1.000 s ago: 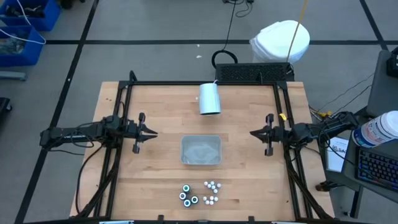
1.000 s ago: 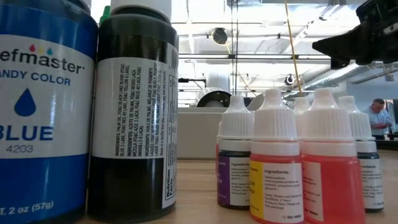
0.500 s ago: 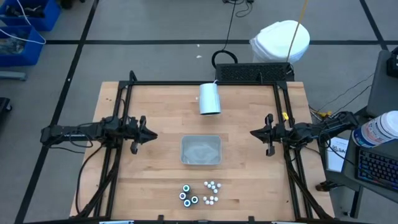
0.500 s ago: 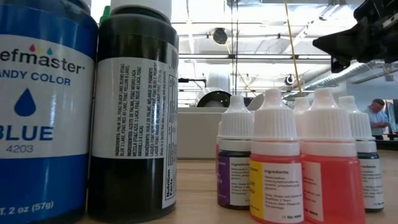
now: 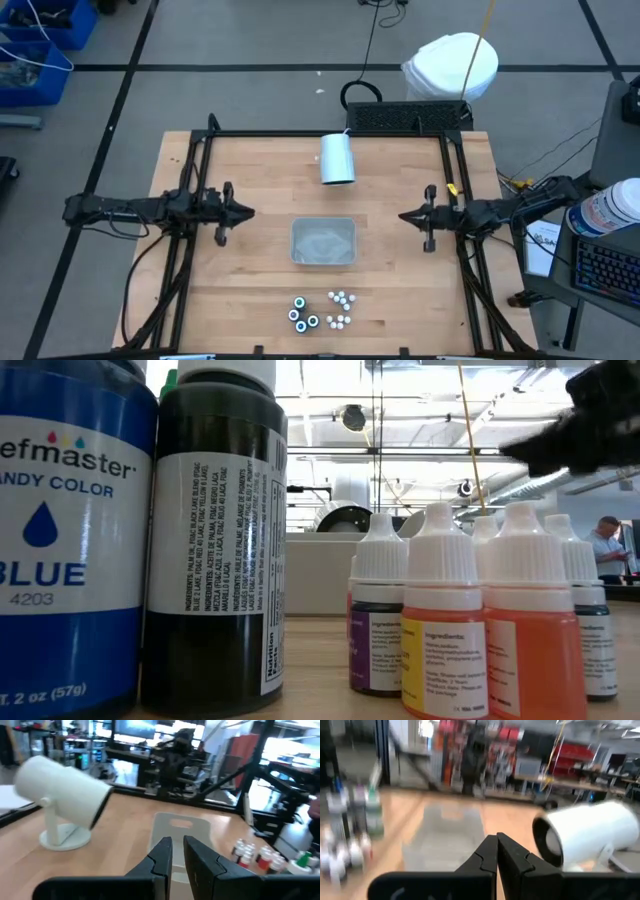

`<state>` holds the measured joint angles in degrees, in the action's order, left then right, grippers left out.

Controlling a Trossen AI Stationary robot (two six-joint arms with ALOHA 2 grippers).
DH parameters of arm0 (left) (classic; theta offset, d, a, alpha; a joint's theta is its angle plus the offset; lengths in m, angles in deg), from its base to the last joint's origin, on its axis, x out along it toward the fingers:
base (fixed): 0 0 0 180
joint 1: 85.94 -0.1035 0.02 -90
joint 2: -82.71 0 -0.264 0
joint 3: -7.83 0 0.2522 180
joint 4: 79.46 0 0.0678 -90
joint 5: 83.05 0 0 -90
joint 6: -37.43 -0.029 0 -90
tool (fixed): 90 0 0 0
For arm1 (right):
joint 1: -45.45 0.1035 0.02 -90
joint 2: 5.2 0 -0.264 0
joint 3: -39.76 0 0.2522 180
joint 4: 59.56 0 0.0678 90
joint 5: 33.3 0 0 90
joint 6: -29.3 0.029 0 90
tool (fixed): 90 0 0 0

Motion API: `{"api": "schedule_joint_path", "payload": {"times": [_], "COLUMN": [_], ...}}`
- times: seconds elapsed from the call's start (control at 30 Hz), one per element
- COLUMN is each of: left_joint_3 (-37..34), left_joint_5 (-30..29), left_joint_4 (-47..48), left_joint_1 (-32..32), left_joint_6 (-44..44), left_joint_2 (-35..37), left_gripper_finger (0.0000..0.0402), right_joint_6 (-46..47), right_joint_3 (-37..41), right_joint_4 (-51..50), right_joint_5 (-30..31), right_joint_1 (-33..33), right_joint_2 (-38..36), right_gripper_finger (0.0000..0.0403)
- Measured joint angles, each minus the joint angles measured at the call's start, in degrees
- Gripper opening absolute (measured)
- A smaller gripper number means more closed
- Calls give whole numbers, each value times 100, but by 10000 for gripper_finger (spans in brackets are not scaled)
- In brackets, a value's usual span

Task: Pick & Place food coloring
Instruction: Put the large purple food coloring bottle into the gray bin

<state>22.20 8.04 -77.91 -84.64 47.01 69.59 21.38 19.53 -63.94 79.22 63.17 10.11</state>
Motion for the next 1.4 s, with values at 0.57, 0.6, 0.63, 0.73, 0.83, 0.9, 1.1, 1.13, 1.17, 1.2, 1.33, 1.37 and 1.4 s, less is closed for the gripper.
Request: {"api": "schedule_joint_path", "payload": {"times": [0.57, 0.6, 0.63, 0.73, 0.83, 0.9, 1.1, 1.13, 1.17, 1.2, 1.33, 1.37, 1.4], "left_joint_3": [0, 0, 0, 0, 0, 0, 0, 0, 0, 0, 0, 0, 0], "left_joint_5": [29, 27, 1, -156, -404, -608, -1082, -1101, -1113, -1127, -1164, -1165, -1164], "left_joint_4": [-101, -88, -105, -132, -213, -337, -540, -516, -495, -483, -539, -604, -675], "left_joint_1": [83, 83, 83, 83, 83, 83, 83, 83, 83, 83, 83, 83, 83], "left_joint_6": [-194, -194, -182, 107, 217, 213, 258, 198, 137, 94, 75, 60, 34], "left_joint_2": [-108, -140, -194, -353, -471, -540, -690, -723, -766, -820, -1002, -1032, -1053], "left_gripper_finger": [51, 51, 51, 51, 51, 51, 51, 51, 51, 51, 51, 51, 51], "right_joint_6": [760, 775, 825, 1104, 1500, 1669, 1729, 1673, 1615, 1577, 1606, 1619, 1622], "right_joint_3": [-3149, -3165, -3165, -3157, -3160, -3161, -3159, -3159, -3159, -3159, -3161, -3161, -3161], "right_joint_4": [-760, -442, -192, 532, 1125, 1350, 2078, 2230, 2390, 2537, 2942, 2984, 3059], "right_joint_5": [2333, 2398, 2383, 2231, 2046, 2016, 2091, 2091, 2091, 2092, 1984, 1869, 1726], "right_joint_1": [2573, 2639, 2687, 2817, 2967, 3077, 3151, 3123, 3098, 3069, 2941, 2907, 2869], "right_joint_2": [5449, 5724, 5954, 6547, 6982, 7269, 7894, 7983, 8057, 8119, 8250, 8279, 8315], "right_gripper_finger": [0, 0, 0, 0, 5, 17, 95, 110, 124, 138, 180, 188, 194]}}
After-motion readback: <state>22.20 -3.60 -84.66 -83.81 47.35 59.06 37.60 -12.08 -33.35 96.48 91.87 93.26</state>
